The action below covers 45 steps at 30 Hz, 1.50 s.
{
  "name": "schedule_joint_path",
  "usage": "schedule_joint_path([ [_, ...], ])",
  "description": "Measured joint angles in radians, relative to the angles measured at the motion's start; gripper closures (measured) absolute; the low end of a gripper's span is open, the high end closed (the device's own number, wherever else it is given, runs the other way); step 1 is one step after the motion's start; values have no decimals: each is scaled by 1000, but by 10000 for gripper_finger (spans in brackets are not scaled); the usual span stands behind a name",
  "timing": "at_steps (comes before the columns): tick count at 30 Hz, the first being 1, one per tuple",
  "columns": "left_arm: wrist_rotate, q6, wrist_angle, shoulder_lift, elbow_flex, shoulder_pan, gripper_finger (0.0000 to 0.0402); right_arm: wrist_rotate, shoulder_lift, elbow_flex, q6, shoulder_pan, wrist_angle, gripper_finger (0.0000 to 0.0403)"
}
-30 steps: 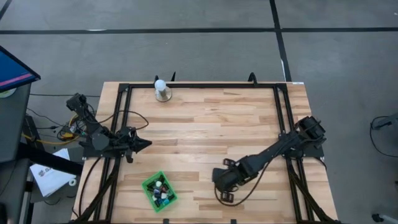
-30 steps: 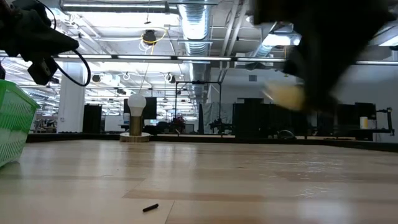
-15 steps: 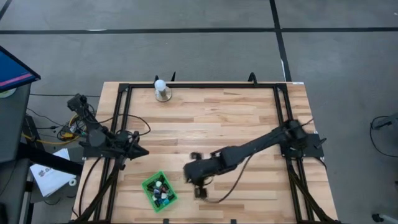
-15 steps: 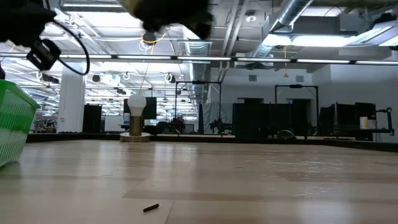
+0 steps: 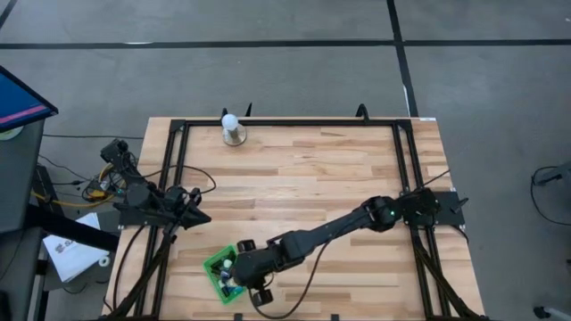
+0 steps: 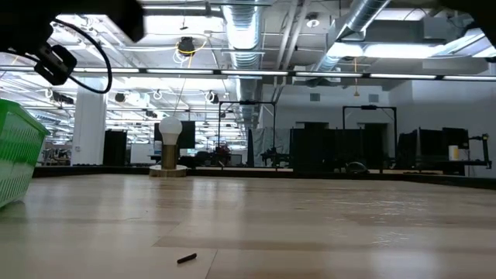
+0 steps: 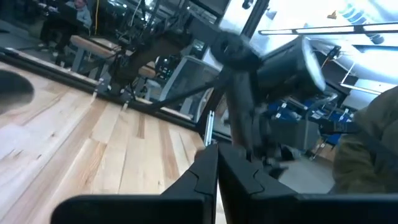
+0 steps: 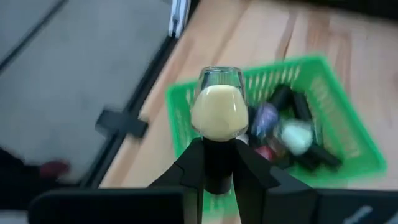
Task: Pick & Place Nail Polish
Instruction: Put the black yellow nail polish bottle into the green basket, then return to Home Position
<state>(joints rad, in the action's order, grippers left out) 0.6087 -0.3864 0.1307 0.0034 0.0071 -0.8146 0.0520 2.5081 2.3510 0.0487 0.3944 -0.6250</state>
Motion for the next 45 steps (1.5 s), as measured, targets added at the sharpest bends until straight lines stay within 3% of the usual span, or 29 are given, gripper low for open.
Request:
schedule_joint_path([
  [11, -5, 48, 1, -3, 0, 0, 396, -34, 19, -23, -4, -12, 38, 359],
  [23, -5, 62, 0, -3, 0, 0, 396, -27, 35, -24, -31, -8, 54, 332],
  [33, -7, 65, 0, -4, 0, 0, 396, -23, 34, -23, -86, -8, 55, 251],
  [36, -59, 88, 7, -4, 0, 0, 396, -19, 29, -24, -82, -9, 53, 228],
  [40, -101, 161, 41, -4, 0, 0, 399, 4, -36, -25, -122, -16, 44, 217],
  [45, -155, 181, 50, -4, 0, 35, 396, 31, -260, -20, -206, -59, -45, 231],
])
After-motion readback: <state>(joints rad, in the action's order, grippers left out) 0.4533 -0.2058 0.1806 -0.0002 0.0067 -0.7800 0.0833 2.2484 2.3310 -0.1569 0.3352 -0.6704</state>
